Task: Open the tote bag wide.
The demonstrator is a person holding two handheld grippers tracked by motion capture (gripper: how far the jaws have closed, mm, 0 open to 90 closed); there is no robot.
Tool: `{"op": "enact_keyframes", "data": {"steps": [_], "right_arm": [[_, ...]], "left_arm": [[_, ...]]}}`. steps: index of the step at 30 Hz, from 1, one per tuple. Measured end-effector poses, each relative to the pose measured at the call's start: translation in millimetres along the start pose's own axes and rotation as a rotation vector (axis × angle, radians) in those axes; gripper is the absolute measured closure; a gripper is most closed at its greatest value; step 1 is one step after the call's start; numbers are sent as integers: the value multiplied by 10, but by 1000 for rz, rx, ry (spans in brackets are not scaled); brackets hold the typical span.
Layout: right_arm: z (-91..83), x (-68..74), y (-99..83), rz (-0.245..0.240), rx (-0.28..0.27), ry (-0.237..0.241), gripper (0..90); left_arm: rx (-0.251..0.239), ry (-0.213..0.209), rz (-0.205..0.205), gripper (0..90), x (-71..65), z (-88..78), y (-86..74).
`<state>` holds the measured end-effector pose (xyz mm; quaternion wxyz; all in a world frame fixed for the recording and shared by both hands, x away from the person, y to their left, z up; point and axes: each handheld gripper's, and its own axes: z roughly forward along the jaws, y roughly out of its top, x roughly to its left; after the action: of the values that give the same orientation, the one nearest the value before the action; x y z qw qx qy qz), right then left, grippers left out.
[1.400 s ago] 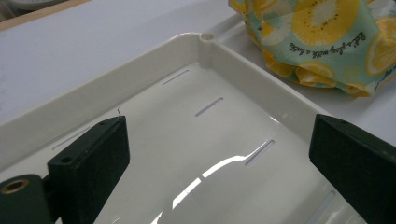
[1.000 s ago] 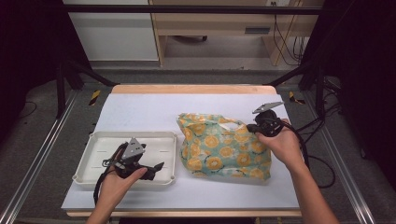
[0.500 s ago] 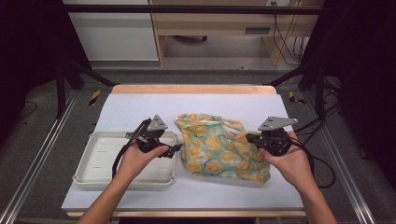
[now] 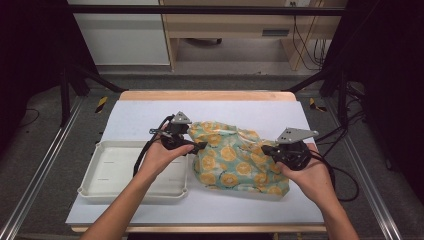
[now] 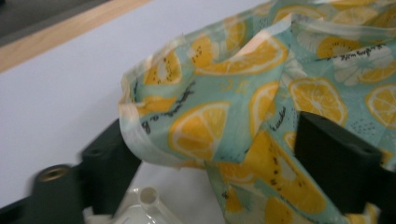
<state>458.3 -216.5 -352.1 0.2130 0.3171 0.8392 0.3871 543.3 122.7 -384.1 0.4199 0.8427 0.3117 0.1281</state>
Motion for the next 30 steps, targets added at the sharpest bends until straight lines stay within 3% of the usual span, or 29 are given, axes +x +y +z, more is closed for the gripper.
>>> {"op": "enact_keyframes", "data": {"steps": [2, 3, 4, 5, 8, 13, 18, 21, 24, 30], "right_arm": [[-6, -3, 0, 1, 0, -1, 900], [-6, -3, 0, 1, 0, -1, 900], [-10, -4, 0, 1, 1, -4, 900], [-28, -6, -8, -2, -4, -7, 900], [-106, 1, -41, -5, -17, -15, 900], [-291, 28, -163, -20, -47, -30, 900], [-475, 35, -346, -2, -68, -51, 900], [-549, 47, -417, 5, -86, -63, 900], [-627, 100, -527, 12, -106, -70, 900], [-755, 195, -785, 18, -140, -61, 900]], "left_arm": [[-23, 8, 40, 426, -57, -19, 14], [-23, 8, 40, 493, -57, -19, 14], [-24, 0, 47, 493, -80, -25, 17], [-36, -2, 74, 658, -125, -62, 15], [-46, -11, 79, 784, -178, -128, -5], [-43, -5, 150, 845, -317, -330, -103], [-57, -19, 171, 878, -419, -462, -223], [-64, -23, 173, 883, -471, -488, -296], [-41, 4, 206, 888, -540, -473, -397], [-43, 13, 192, 888, -561, -447, -525]]}}
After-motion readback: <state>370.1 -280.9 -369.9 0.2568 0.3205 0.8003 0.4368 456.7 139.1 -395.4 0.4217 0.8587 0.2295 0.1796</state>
